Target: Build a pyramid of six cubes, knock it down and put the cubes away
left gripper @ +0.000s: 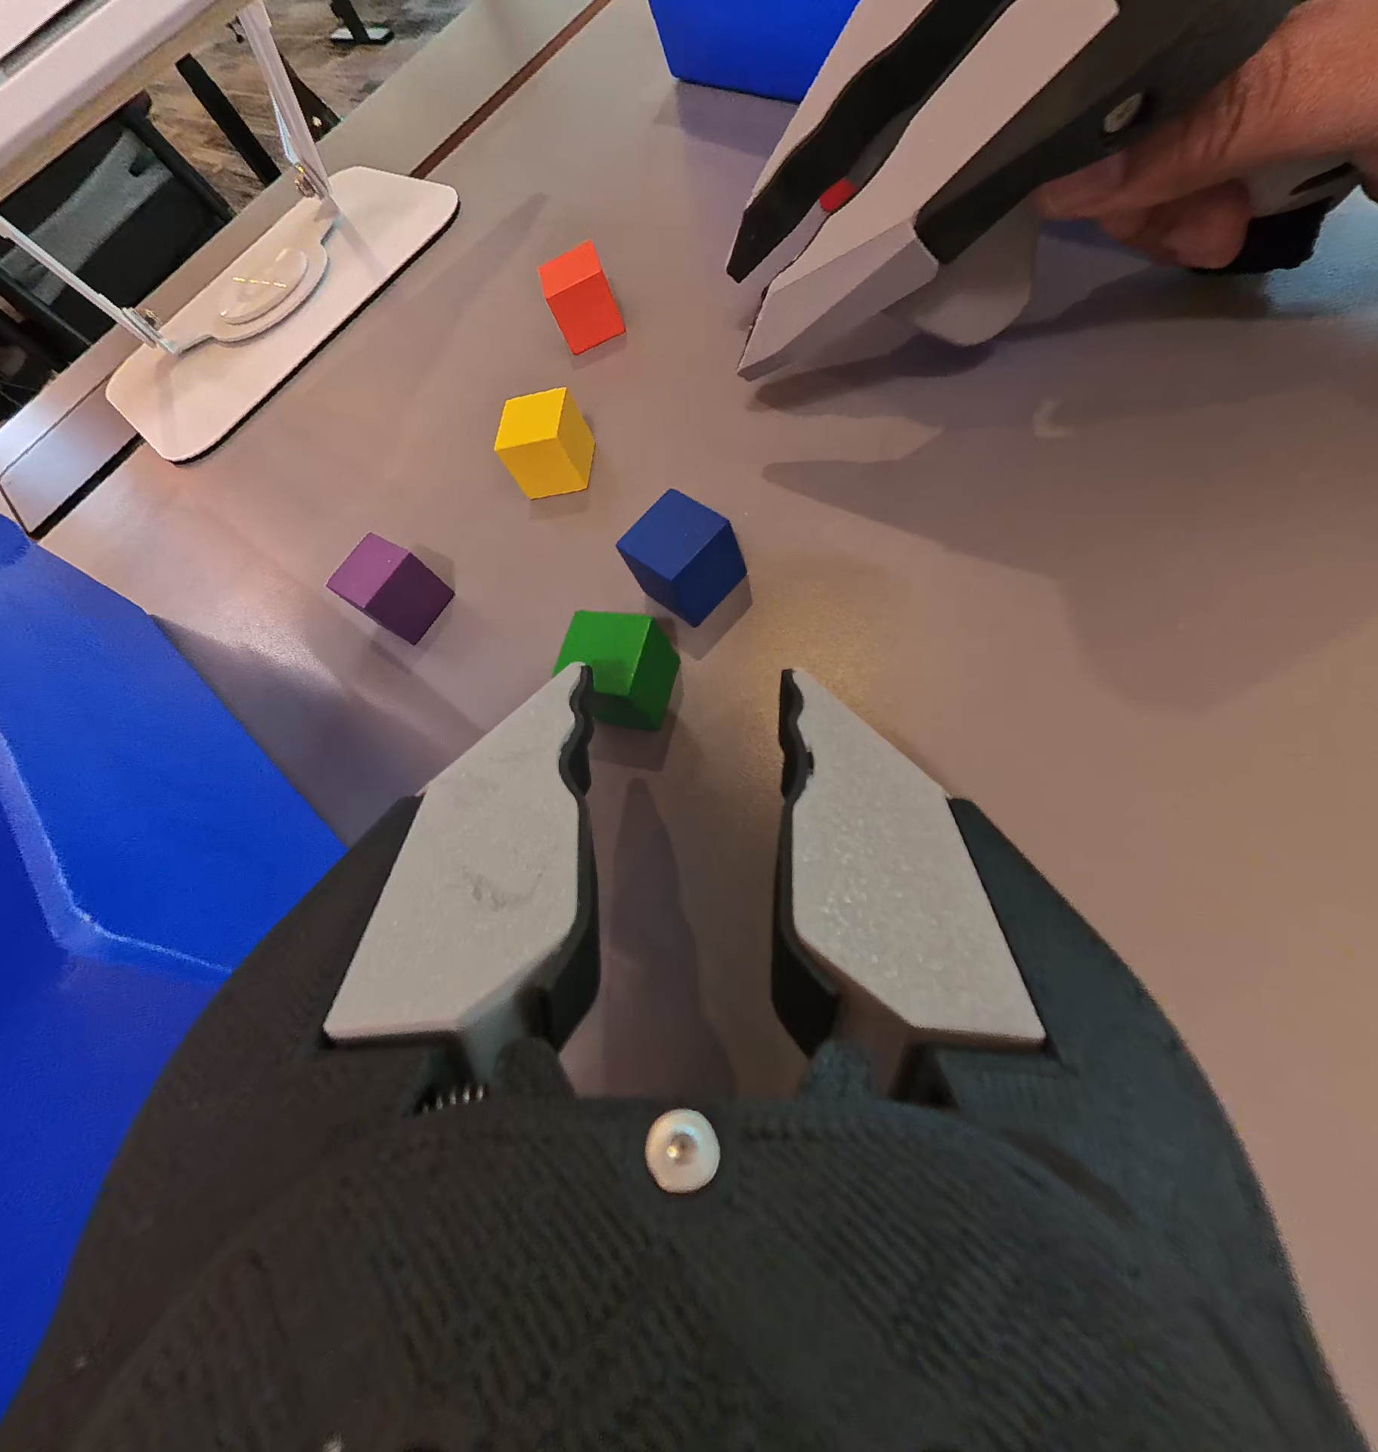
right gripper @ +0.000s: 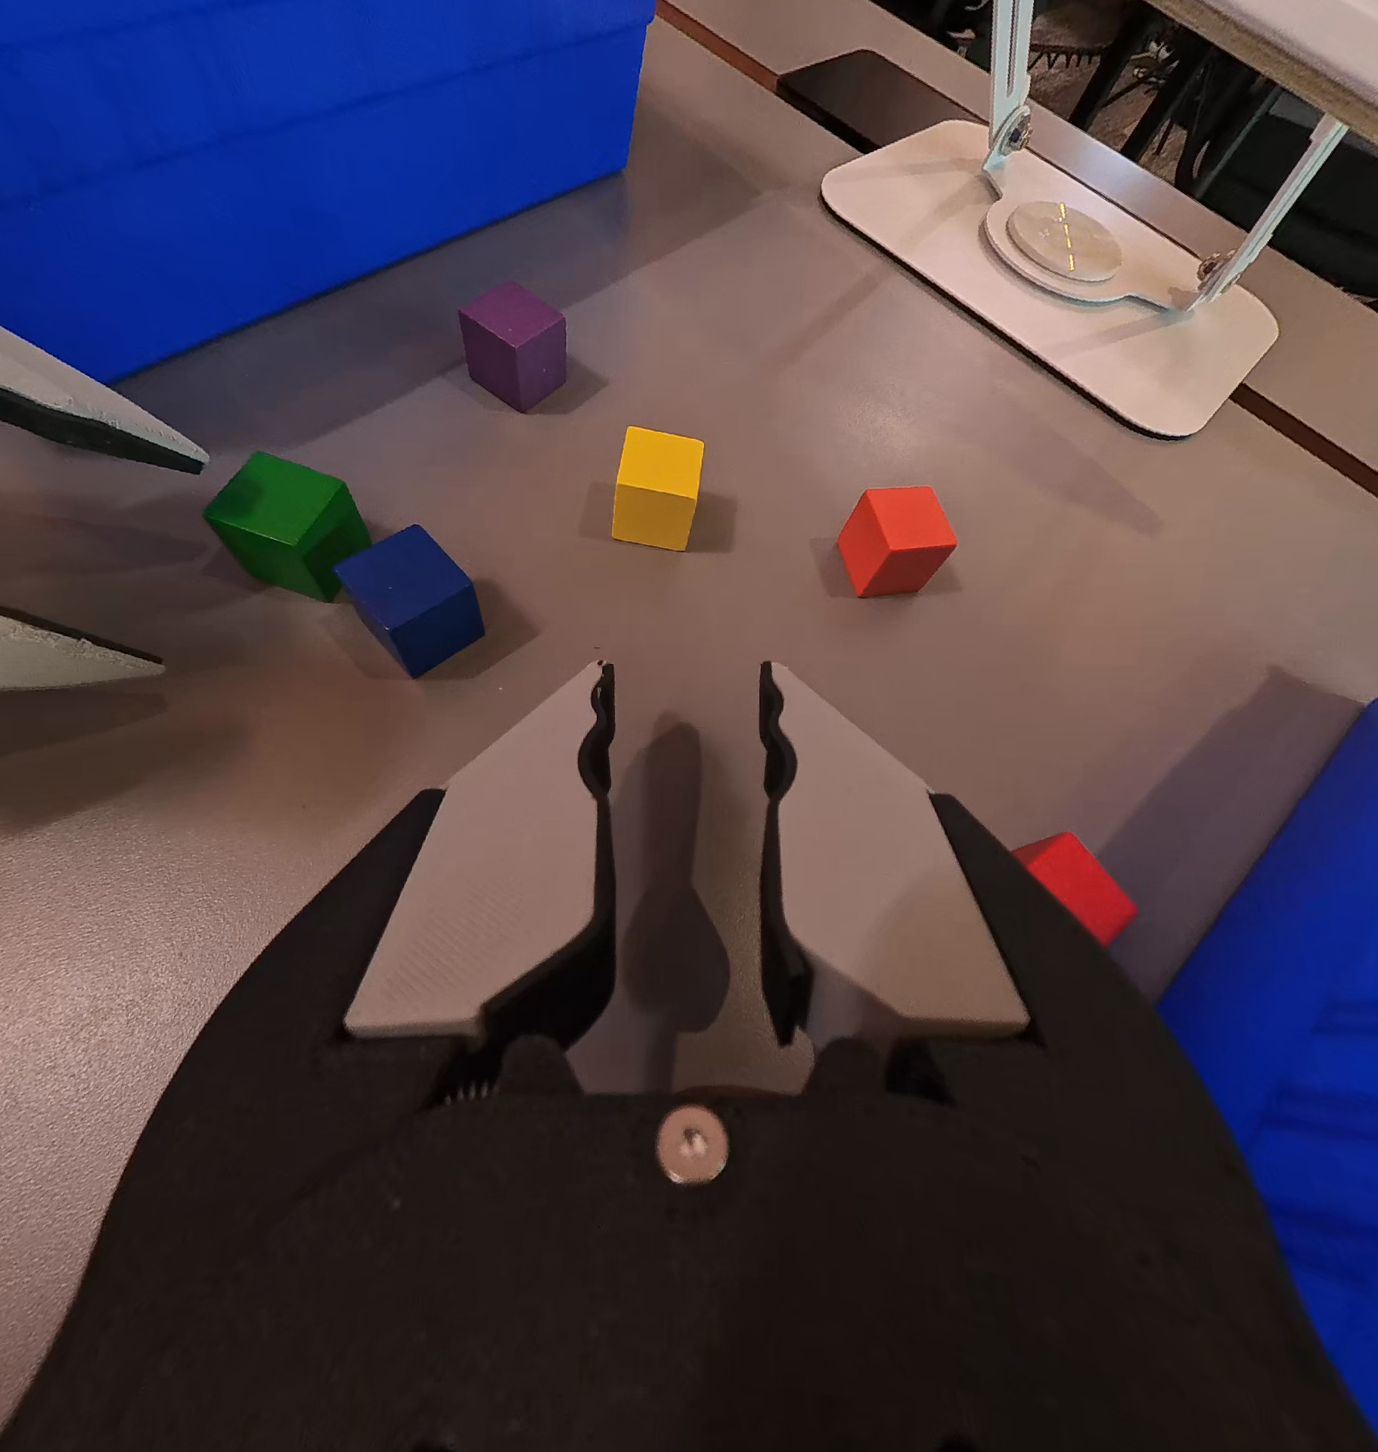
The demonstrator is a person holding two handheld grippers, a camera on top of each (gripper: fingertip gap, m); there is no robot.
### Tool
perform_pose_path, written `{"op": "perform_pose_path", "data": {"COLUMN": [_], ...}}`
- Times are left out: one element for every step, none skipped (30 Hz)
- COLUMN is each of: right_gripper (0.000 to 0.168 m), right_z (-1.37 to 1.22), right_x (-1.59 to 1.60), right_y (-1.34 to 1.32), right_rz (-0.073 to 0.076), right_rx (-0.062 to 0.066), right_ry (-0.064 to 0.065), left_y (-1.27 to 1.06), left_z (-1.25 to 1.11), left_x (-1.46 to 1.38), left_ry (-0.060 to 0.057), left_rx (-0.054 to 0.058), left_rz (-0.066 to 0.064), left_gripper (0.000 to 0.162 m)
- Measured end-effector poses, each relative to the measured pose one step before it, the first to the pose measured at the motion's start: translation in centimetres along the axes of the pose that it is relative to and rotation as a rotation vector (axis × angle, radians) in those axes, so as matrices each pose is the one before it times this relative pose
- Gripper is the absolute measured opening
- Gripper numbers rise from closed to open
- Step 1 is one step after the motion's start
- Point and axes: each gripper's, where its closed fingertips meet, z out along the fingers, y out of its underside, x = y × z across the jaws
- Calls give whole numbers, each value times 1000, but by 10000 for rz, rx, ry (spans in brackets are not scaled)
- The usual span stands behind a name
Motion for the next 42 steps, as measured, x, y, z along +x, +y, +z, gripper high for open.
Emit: {"op": "perform_pose_path", "data": {"right_gripper": [34,34,34,34,34,34,34,34,34,34,34,34,34,34,34,34,34,34,34,34,34,34,34,34,35,35,35,35,35,35,35,35,36,36,37,38,39,40,41,42,42,43], "right_z": [2,1,5,-2,-7,-9,-18,-30,-15,-19,-11,-6,-7,-15,-26,-3,-13,-9,-31,-49,-65,-75,-75,-76,-63,-54,-14,55,95,114,100,82,87,83,68,68,80,107,129,185,236,328], "right_x": [-13,0,5,-7,1,14,14,-4,-1,3,-5,-12,-7,-18,-36,-51,-44,-46,-44,-82,-118,-172,-245,-389,-639,-815,-785,-607,-483,-383,-284,-173,-76,-56,-89,-89,-82,-58,-11,9,-30,-79], "right_y": [1,11,0,4,4,-11,-22,-34,-30,-20,-13,-18,-22,-28,-40,-42,-32,-41,-68,-106,-165,-195,-224,-247,-273,-315,-264,-104,59,90,65,64,102,73,10,-28,-19,10,-8,-40,-54,-50], "right_rz": [-4,-9,-6,0,0,-2,-1,3,4,0,-6,-12,-18,-26,-27,-24,-27,-39,-54,-62,-66,-71,-84,-97,-112,-116,-129,-157,-189,-195,-170,-127,-80,-33,5,30,48,43,13,-9,10,54], "right_rx": [-5,-2,-4,-3,1,6,12,18,17,10,7,6,9,17,24,23,20,22,36,67,98,114,126,138,148,161,133,36,-70,-92,-58,-55,-63,-44,-5,18,10,-21,-24,-13,-32,-43], "right_ry": [-3,3,2,-4,0,6,4,-2,-4,-3,-3,-2,5,6,-3,-15,-13,-6,-3,-13,-33,-56,-102,-182,-314,-404,-365,-254,-167,-106,-51,-9,16,-13,-57,-68,-77,-70,-33,-32,-84,-150], "left_y": [2,7,11,-5,-11,-11,-7,-11,8,-2,6,17,18,30,5,-5,-11,-6,-4,-8,-5,-5,-2,-10,-3,9,2,4,26,31,5,-33,-47,-26,-5,27,38,35,28,-4,-25,-28], "left_z": [2,10,9,1,-2,-2,-10,5,-1,7,11,18,23,19,9,1,-10,-3,-2,-6,-2,-2,-3,13,31,26,43,34,38,21,-9,-32,-33,-35,-11,23,31,33,17,-5,-23,-34], "left_x": [0,1,7,-8,-1,-17,-9,-7,-10,-6,7,19,18,19,-2,11,-9,-16,-34,-39,-34,-33,-47,-53,-41,-27,0,1,-5,-37,-53,-55,-42,-51,-9,0,-30,-16,-8,-7,-5,-16], "left_ry": [9,8,-2,-10,-7,-4,-5,6,1,-3,1,0,-3,-5,-12,-9,-5,-2,-9,0,3,3,-7,-8,0,14,37,50,34,3,-27,-46,-40,-36,2,15,-2,9,7,5,1,-10], "left_rx": [4,-9,-8,1,9,5,5,4,0,-2,-5,-15,-22,-22,-9,4,5,4,8,10,5,4,2,1,-5,-11,-11,-14,-24,-26,-2,30,40,26,6,-20,-33,-31,-18,1,19,28], "left_rz": [-8,-6,1,6,5,-1,-11,-12,-9,-1,6,14,20,21,18,14,2,-12,-27,-32,-38,-38,-39,-38,-41,-48,-58,-66,-55,-39,-22,-5,5,-4,-10,-19,-29,-26,-19,-10,-3,-3], "left_gripper": [46,46,46,46,46,46,46,46,46,46,46,46,46,46,46,46,46,46,46,46,46,46,46,46,46,46,47,48,48,49,49,49,49,49,49,49,49,50,50,50,50,50]}}
